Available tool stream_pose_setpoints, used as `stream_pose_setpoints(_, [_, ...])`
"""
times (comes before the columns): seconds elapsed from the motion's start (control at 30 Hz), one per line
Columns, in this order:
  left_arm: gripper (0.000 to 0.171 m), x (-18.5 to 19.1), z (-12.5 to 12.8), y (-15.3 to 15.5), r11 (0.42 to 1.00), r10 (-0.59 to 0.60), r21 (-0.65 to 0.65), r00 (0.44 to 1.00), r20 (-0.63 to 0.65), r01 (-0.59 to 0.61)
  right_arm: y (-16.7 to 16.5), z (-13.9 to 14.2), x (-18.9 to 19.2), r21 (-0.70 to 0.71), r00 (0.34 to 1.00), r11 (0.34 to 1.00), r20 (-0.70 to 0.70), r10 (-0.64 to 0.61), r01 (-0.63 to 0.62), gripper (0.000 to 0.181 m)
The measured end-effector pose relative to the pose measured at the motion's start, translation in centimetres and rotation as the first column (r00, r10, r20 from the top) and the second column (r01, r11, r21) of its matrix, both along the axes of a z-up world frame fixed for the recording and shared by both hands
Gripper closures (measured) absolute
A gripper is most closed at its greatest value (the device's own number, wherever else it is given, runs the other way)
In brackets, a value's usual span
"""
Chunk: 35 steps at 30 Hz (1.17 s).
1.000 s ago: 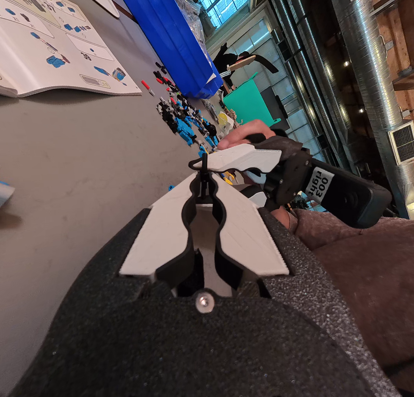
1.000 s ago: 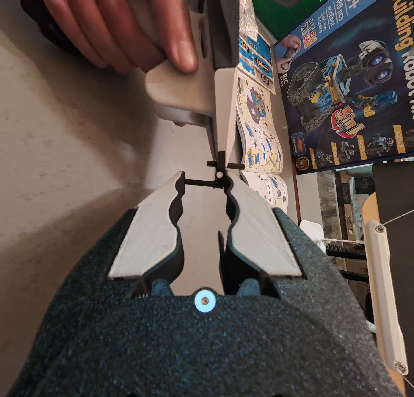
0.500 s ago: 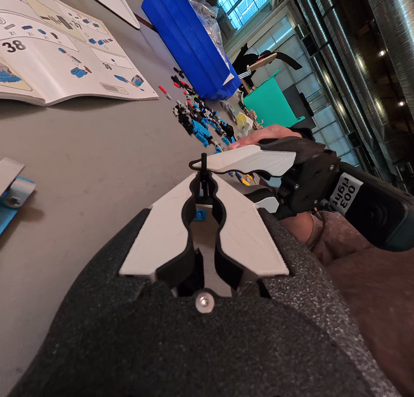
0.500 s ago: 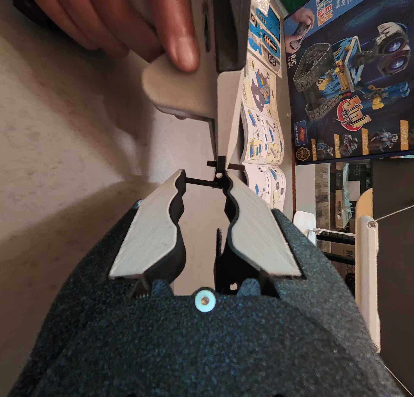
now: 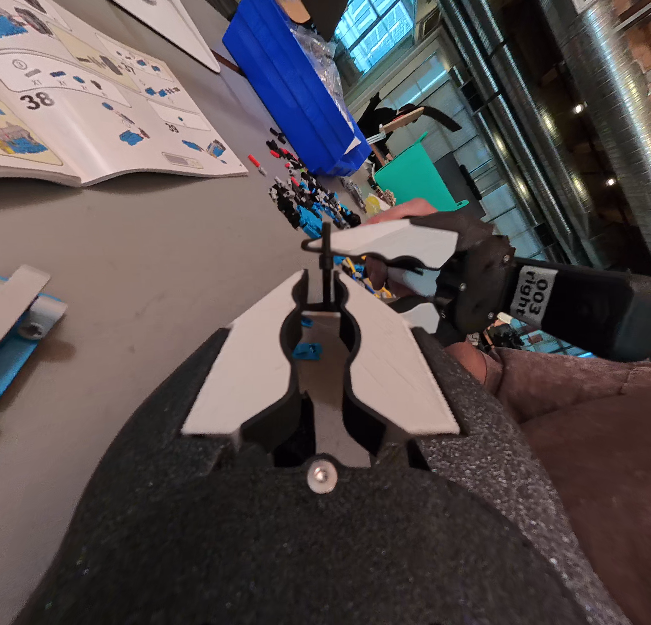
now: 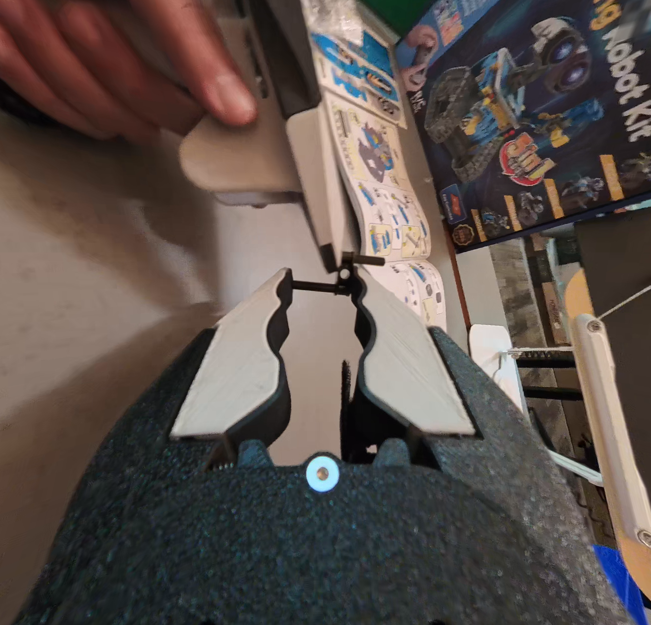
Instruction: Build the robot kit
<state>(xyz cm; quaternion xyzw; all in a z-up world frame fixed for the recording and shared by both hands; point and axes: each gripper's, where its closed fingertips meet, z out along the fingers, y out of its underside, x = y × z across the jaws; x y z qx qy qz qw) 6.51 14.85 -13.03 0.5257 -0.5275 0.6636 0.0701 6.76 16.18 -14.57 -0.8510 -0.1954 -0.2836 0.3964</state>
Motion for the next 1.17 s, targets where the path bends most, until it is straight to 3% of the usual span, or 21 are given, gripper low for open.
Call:
stream_pose_setpoints(0.1, [0.151,0.0,0.4,-0.2,0.999,0.006,0.032,0.999,0.048,-0.008,0.4,0.5,-0.4,0.035,1.000,0.999,-0.020,-0.003,0.004,0.148])
stream_pose_setpoints(0.17, [0.165,0.1,0.6,-0.1,0.998,0.018,0.055,0.997,0.074,-0.022,0.7,0.5,-0.5,0.052,0.999,0.999,-0.043,-0.014,0.017,0.148])
stream_pose_setpoints(0.3, [0.165,-0.5,1.1,0.1,1.000,0.008,0.027,0.995,0.100,-0.010,0.8,1.0,-1.0,0.117,0.990,0.993,-0.141,0.011,0.005,0.147])
stream_pose_setpoints(0.33, [0.165,-0.6,1.5,0.1,1.000,0.001,-0.008,0.994,0.107,0.000,0.9,1.3,-1.2,0.153,0.978,0.988,-0.210,0.019,0.014,0.139])
stream_pose_setpoints(0.4, [0.165,-1.0,3.1,0.4,0.988,-0.004,-0.150,0.992,0.128,0.024,0.9,2.5,-1.4,0.231,0.900,0.972,-0.432,0.054,0.052,0.130])
stream_pose_setpoints(0.5, [0.166,-1.2,5.0,1.3,0.967,0.026,-0.254,0.982,0.186,0.023,1.0,3.8,-3.0,0.300,0.642,0.952,-0.743,0.192,0.063,0.139])
stream_pose_setpoints(0.57, [0.166,-1.3,5.6,1.4,0.961,0.035,-0.277,0.977,0.211,0.026,1.2,5.0,-3.9,0.358,0.470,0.932,-0.834,0.290,0.061,0.150])
stream_pose_setpoints(0.6, [0.166,-1.3,5.7,1.4,0.961,0.037,-0.277,0.974,0.222,0.027,1.3,5.3,-4.0,0.370,0.423,0.926,-0.852,0.309,0.068,0.159])
stream_pose_setpoints(0.63, [0.166,-1.4,5.9,1.4,0.961,0.031,-0.275,0.973,0.229,0.034,1.4,5.3,-3.7,0.373,0.414,0.924,-0.857,0.306,0.089,0.171])
stream_pose_setpoints(0.77, [0.165,-1.5,6.1,1.3,0.960,0.021,-0.275,0.972,0.232,0.045,1.3,5.0,-3.2,0.369,0.358,0.923,-0.880,0.312,0.104,0.177])
stream_pose_setpoints(0.83, [0.157,-1.4,6.1,1.4,0.964,0.033,-0.264,0.971,0.235,0.031,1.1,4.7,-3.3,0.353,0.358,0.932,-0.883,0.303,0.080,0.177])
stream_pose_setpoints(0.9, [0.164,-1.7,6.4,1.3,0.965,0.017,-0.256,0.965,0.263,0.053,0.9,4.6,-3.8,0.342,0.336,0.938,-0.891,0.304,0.057,0.178])
stream_pose_setpoints(1.17, [0.160,-2.5,6.6,0.2,0.993,-0.030,-0.095,0.934,0.356,0.068,0.7,5.7,-4.7,0.371,0.193,0.928,-0.914,0.358,0.036,0.178])
